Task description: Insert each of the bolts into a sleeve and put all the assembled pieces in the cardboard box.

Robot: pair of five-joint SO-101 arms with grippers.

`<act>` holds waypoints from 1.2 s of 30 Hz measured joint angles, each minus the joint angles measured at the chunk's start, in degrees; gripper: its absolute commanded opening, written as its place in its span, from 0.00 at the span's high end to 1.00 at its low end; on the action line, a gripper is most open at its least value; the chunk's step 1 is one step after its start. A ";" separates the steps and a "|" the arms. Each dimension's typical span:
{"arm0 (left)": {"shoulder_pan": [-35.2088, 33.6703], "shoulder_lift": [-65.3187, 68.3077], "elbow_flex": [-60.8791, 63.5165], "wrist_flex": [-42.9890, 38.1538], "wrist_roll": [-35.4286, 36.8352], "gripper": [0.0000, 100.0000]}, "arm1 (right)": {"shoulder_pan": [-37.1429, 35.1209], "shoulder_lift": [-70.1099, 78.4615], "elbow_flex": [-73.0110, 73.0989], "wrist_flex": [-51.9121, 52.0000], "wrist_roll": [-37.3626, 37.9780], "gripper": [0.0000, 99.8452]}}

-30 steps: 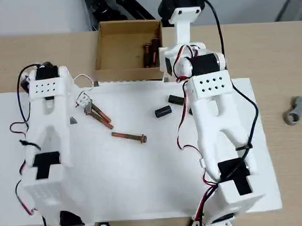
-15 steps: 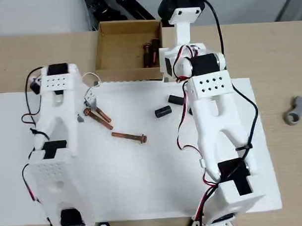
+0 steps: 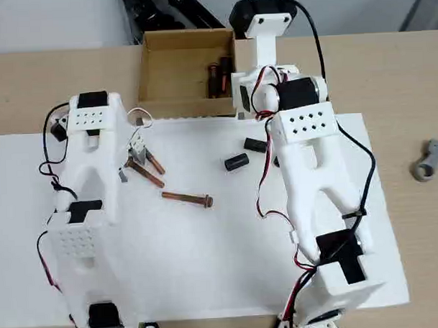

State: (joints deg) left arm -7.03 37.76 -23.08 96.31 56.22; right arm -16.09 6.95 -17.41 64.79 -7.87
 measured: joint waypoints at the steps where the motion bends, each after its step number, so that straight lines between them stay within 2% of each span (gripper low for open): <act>1: -0.09 0.26 -0.26 0.09 -0.18 0.84 | 0.00 0.00 0.00 0.00 0.00 0.86; 7: 0.18 2.64 -1.85 0.18 -0.53 0.92 | 0.00 0.00 0.00 0.00 0.00 0.86; 10: 0.26 2.81 -1.93 -0.62 -3.87 1.00 | 0.00 0.00 0.00 0.00 0.00 0.86; 14: 0.35 3.78 -3.69 -0.53 -9.23 1.00 | 0.00 0.00 0.00 2.11 0.00 0.86; 29: -0.35 5.19 -11.96 2.46 -12.31 1.00 | 0.00 -7.65 -0.09 10.37 -1.05 0.86; 32: -0.35 2.02 -11.87 2.46 -13.36 1.00 | -0.09 -9.14 -0.09 13.71 -2.99 0.86; 36: 1.05 -8.79 -11.87 2.64 -17.85 1.00 | 0.00 -9.23 -0.09 19.34 -4.48 0.86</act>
State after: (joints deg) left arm -5.98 28.97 -34.95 98.95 38.37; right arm -16.09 -2.29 -17.49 84.13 -12.35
